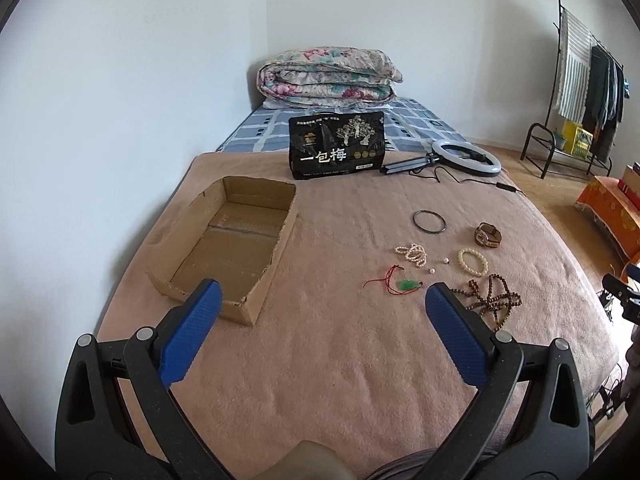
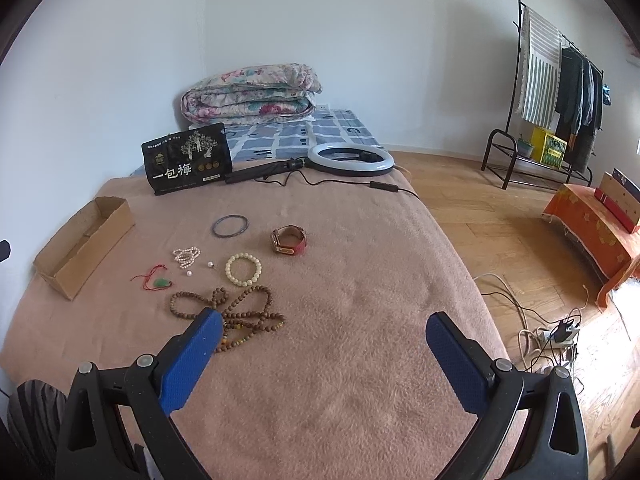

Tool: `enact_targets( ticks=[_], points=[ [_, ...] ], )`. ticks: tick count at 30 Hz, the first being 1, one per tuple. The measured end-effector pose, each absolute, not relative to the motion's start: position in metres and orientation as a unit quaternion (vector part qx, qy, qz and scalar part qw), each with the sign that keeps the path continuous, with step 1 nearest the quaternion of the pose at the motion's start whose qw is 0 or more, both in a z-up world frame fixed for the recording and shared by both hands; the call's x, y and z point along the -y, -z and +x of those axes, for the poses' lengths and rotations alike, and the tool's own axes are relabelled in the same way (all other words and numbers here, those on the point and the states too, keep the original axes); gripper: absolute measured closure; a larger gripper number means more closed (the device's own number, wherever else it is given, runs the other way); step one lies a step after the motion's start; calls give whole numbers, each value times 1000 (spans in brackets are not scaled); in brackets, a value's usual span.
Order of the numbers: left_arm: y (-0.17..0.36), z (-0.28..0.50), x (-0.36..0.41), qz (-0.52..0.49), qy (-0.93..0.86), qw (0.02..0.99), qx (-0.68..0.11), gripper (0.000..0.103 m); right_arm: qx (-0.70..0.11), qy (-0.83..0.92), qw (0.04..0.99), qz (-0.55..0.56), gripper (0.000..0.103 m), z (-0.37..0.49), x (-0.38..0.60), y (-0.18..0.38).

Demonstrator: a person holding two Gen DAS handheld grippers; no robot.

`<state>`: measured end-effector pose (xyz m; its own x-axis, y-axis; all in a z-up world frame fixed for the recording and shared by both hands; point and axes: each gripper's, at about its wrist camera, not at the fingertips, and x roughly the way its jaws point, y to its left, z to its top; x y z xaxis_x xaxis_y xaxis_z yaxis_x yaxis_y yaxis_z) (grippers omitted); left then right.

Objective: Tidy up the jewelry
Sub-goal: 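Move the left tool to the pearl necklace while the right tool approaches the brown bead necklace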

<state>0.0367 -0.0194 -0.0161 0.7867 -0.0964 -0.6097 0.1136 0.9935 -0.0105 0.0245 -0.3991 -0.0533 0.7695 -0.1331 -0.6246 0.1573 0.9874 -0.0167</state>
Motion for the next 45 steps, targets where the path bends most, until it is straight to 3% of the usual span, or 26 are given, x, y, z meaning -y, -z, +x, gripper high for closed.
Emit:
enact_targets(
  ticks=[23,34,45],
  points=[
    [88,196,110,64,134,894,-422,0,-423,-30,905,-14,0,111,384,126],
    [136,256,159,89,170,861,-471,0,-494,-70,866,48,0,126,374,168],
    [181,298,180,107,180,833,-512,22,-510,-72,855,67,0,143,362,183]
  ],
)
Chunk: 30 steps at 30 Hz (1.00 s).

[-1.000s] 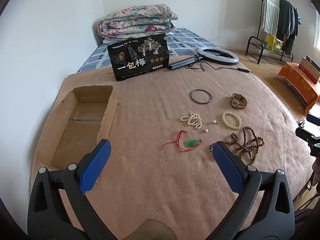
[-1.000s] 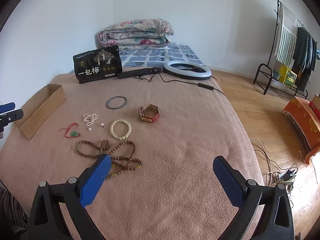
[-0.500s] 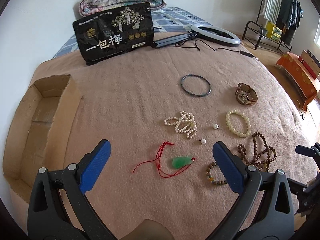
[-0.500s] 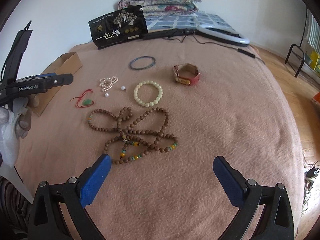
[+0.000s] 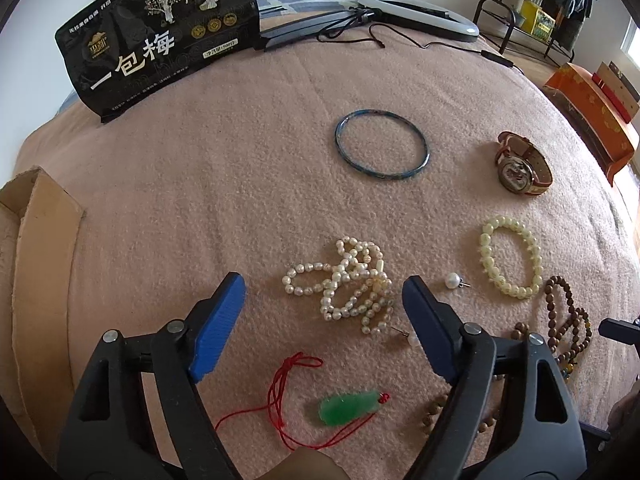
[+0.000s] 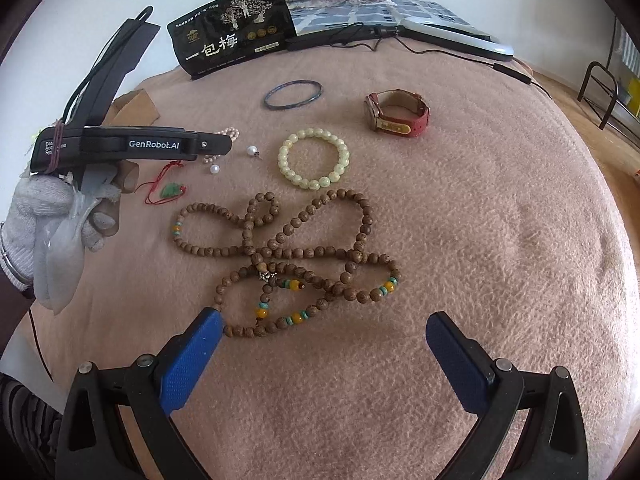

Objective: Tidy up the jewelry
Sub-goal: 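Move the left tool to the pearl necklace while the right tool approaches the brown bead necklace, then close the left tool on the pearl necklace while the right tool grips the brown bead necklace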

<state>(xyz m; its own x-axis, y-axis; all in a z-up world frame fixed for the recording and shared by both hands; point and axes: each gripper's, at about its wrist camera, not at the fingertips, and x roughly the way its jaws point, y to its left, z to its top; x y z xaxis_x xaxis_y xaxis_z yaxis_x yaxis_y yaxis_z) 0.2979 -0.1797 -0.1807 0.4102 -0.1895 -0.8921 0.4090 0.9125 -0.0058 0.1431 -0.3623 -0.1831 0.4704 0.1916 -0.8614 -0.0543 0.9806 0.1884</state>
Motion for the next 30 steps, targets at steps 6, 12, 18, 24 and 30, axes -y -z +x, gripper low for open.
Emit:
enact_targets(
  ticks=[6,12,18,24,30],
  points=[
    [191,309,178,107,183,828,-520,24,-521,-82,843,107,0,149,361,189],
    [195,314,173,97,183,825,-526,12,-524,-82,837,134,0,158,355,192],
    [198,315,175,105,187,823,-527,7,-519,-59,837,162,0,181,349,191],
    [198,313,174,106,195,828,-515,7,-517,-28,842,148,0,200,335,193],
    [196,308,171,108,201,830,-509,13,-521,-17,851,61,1,202,313,199]
  ],
)
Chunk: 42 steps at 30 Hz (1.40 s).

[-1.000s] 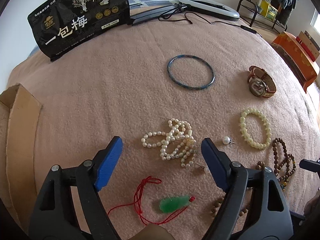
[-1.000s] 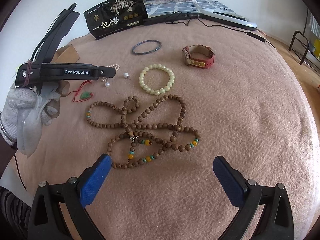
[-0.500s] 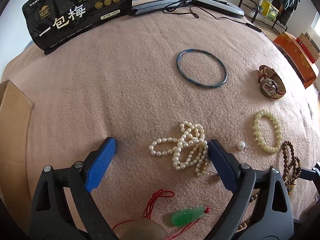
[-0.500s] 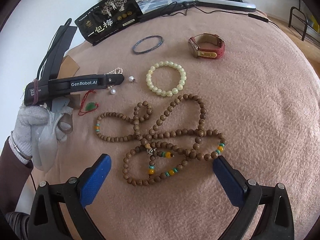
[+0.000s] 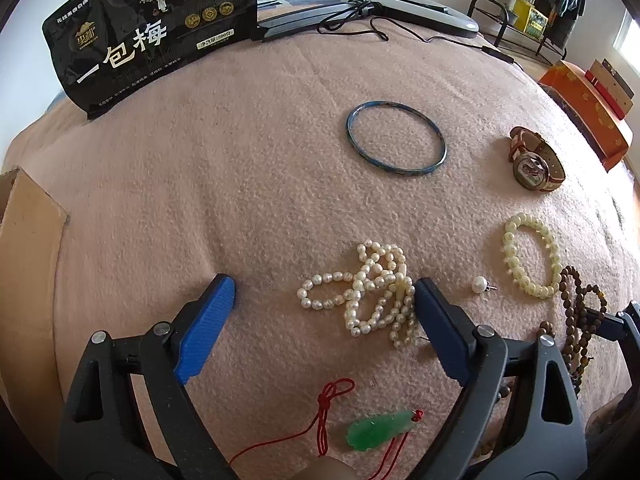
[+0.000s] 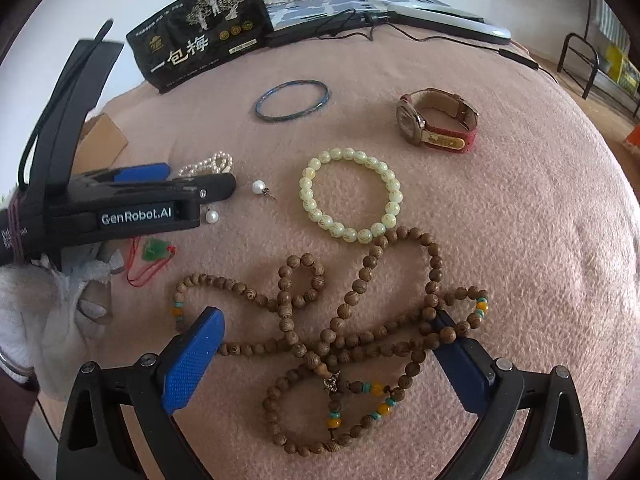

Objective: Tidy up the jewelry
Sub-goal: 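Close the left tool on the pearl necklace while the right tool grips the brown bead necklace, then lift the pearl necklace with the left tool while the right tool carries the bead necklace to the box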

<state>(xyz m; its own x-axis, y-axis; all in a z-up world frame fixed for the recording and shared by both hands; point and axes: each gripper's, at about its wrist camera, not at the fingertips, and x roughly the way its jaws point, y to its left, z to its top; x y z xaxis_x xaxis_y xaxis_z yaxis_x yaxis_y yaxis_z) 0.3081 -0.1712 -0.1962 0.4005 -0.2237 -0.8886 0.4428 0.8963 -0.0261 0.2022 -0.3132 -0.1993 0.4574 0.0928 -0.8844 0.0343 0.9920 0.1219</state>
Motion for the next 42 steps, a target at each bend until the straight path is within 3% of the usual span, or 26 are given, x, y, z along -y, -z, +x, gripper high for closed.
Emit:
enact_targets(
  ticks=[3,8,10,13,15,19,20,37,39,42],
  points=[
    [194,307,169,106,205,831,-506,19,-514,-18,857,27,10,198,311,199],
    [190,305,169,99,214,833,-501,35,-504,-13,863,24,41,194,322,194],
    [188,304,171,96,224,832,-498,50,-502,-15,865,23,53,193,325,192],
    [187,302,173,93,230,831,-497,63,-500,-24,865,24,65,189,328,191],
    [186,302,174,90,230,833,-496,66,-499,-33,866,25,70,189,328,191],
    [185,301,170,59,230,835,-497,91,-495,-42,867,43,80,188,332,192],
    [185,301,169,52,230,835,-497,93,-494,-44,867,48,81,188,334,191],
    [146,283,155,-7,239,851,-468,97,-455,-65,885,77,85,164,338,152],
    [138,280,152,-13,239,854,-462,97,-448,-67,888,76,93,160,338,143],
    [128,274,146,-20,240,857,-457,97,-436,-69,894,74,93,155,339,127]
  ],
)
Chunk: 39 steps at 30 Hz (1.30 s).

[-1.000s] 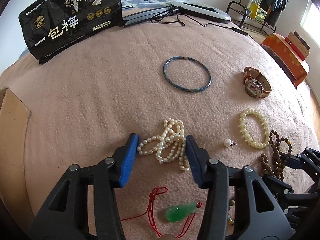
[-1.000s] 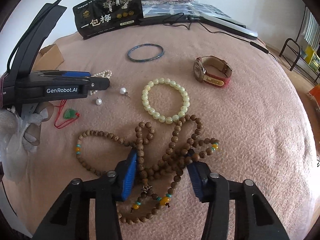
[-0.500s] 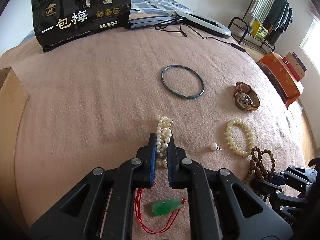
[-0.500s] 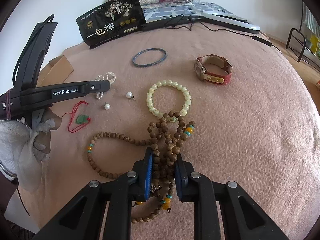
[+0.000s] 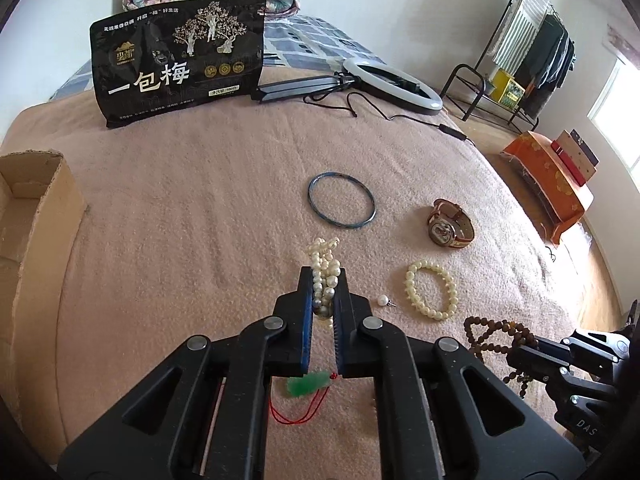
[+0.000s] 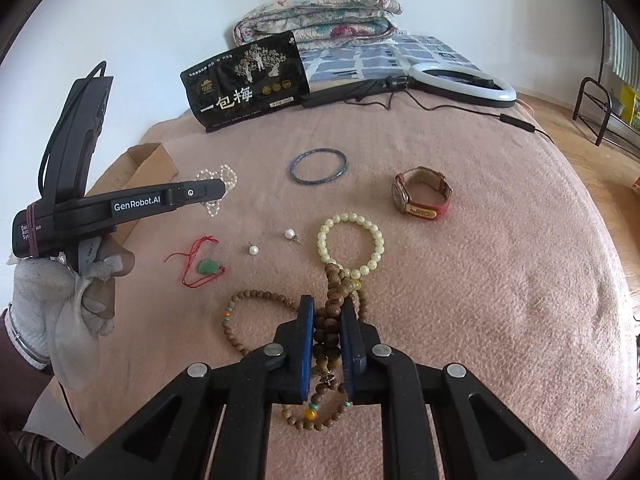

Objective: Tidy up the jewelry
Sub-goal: 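Lift the pearl necklace with the left tool while the right tool carries the bead necklace to the box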

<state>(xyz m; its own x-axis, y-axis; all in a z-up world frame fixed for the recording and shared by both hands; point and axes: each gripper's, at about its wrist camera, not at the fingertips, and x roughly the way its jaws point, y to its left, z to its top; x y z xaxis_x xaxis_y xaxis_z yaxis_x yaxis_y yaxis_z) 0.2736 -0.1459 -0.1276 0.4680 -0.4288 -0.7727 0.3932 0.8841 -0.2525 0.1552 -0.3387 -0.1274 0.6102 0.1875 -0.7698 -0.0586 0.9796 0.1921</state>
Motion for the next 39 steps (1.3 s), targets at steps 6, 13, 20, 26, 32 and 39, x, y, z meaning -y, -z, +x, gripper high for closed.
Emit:
enact_targets(
  ticks=[6,13,20,26,32,39],
  points=[
    [104,256,135,-27,240,866,-438,97,-420,-73,903,56,93,146,335,103],
    [76,237,117,-41,243,873,-420,97,-393,-88,914,54,93,137,329,71],
    [53,219,96,-47,239,883,-402,97,-364,-102,925,43,93,134,317,35],
    [37,208,73,-56,230,891,-389,97,-346,-114,931,32,93,136,304,11],
    [28,200,43,-63,210,899,-380,97,-338,-135,931,21,93,147,284,-1],
    [22,198,1,-73,184,906,-374,97,-327,-163,931,7,93,168,251,-16]
  ],
)
